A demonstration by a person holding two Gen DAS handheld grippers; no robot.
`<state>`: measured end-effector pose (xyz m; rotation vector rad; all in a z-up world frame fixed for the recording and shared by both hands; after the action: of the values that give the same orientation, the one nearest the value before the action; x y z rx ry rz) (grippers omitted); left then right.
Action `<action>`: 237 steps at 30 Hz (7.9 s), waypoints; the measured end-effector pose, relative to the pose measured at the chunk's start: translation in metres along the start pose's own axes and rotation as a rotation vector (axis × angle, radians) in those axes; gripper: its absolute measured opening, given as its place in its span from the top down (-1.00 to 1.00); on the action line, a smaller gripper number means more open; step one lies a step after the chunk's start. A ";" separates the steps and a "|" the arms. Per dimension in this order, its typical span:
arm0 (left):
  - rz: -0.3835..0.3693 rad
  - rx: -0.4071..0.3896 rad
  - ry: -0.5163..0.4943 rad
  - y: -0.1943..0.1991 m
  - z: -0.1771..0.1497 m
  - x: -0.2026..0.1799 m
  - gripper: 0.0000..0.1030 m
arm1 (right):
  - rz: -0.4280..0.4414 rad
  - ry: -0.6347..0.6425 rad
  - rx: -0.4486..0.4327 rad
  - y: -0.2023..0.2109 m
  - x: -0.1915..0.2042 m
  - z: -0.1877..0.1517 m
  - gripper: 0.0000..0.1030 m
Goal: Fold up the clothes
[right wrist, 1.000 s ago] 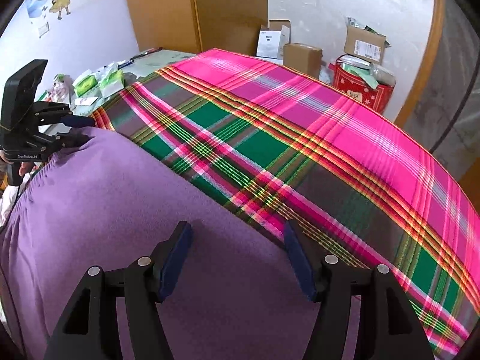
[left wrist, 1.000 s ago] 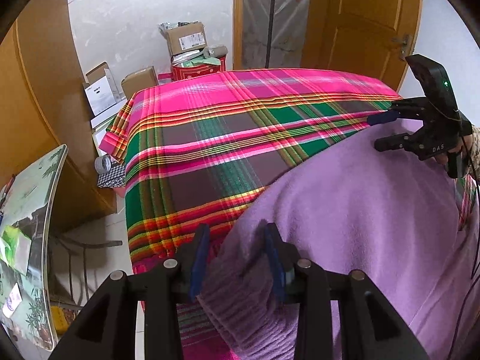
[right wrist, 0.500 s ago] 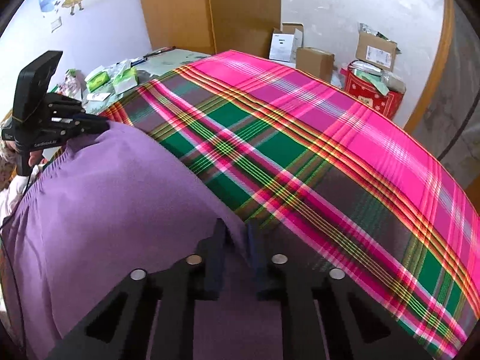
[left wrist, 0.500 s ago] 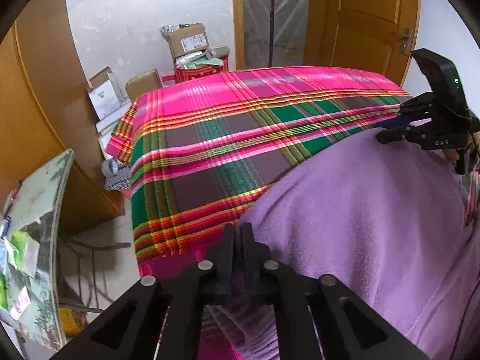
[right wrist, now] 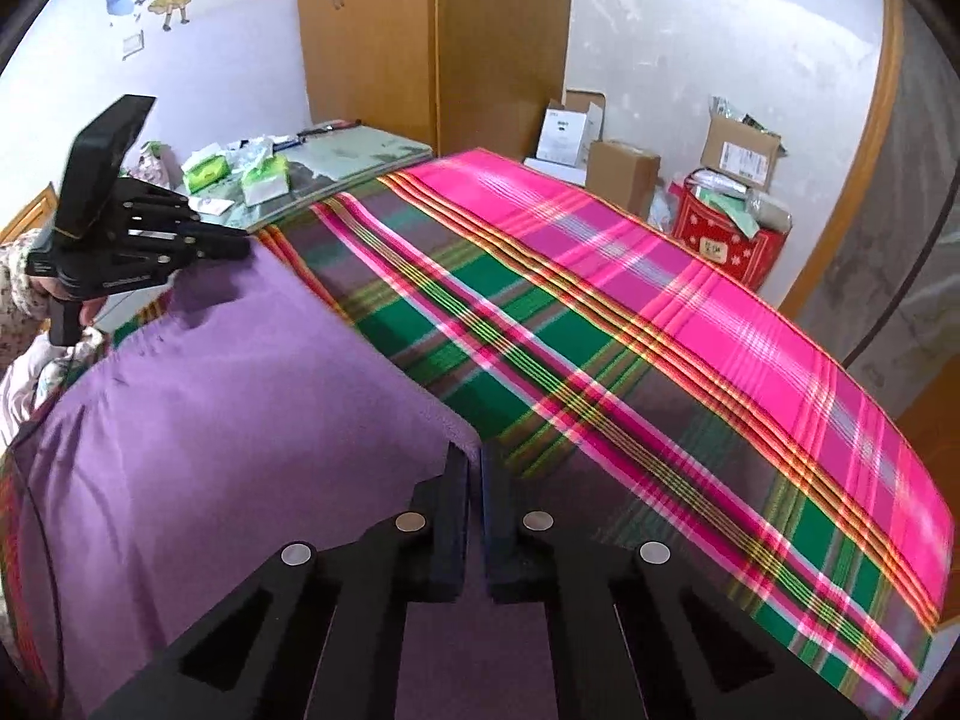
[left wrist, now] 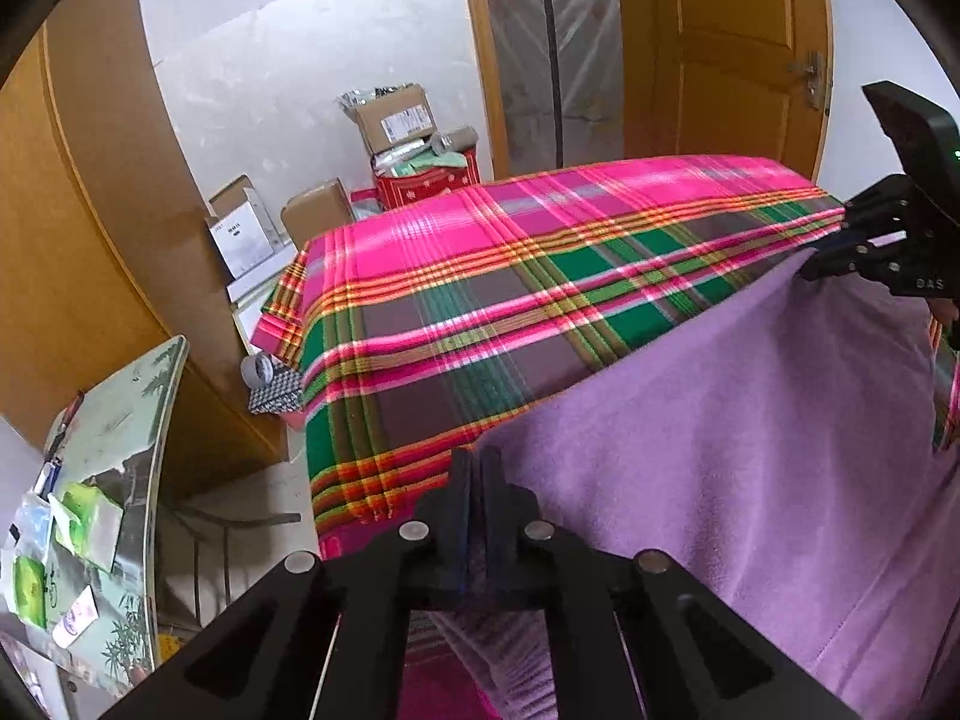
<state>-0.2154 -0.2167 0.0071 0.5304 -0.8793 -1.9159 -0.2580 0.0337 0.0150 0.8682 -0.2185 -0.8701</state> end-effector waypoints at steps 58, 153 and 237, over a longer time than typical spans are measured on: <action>0.151 -0.110 -0.159 0.185 -0.122 -0.123 0.94 | 0.028 0.163 -0.109 0.220 0.180 -0.109 0.93; -0.291 -0.293 1.081 0.176 -0.261 -0.068 0.75 | 0.150 -0.142 0.002 0.147 0.249 -0.176 0.82; -0.225 0.042 -0.074 0.081 -0.108 -0.391 0.28 | -0.170 -0.913 0.080 0.133 -0.128 -0.250 0.70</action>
<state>0.0893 0.0639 -0.0001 0.6082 -0.9415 -2.1360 -0.1399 0.3178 -0.0270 0.5118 -0.9873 -1.3857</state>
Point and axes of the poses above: each gripper's, at about its wrist camera, not at the fingertips, and y roughly against the way its jaws point, x to its left, z to its top, the point moved 4 cm from there along -y, roughly the way its jaws point, and after that the axes turned 10 degrees about -z, right-handed, at the moved point
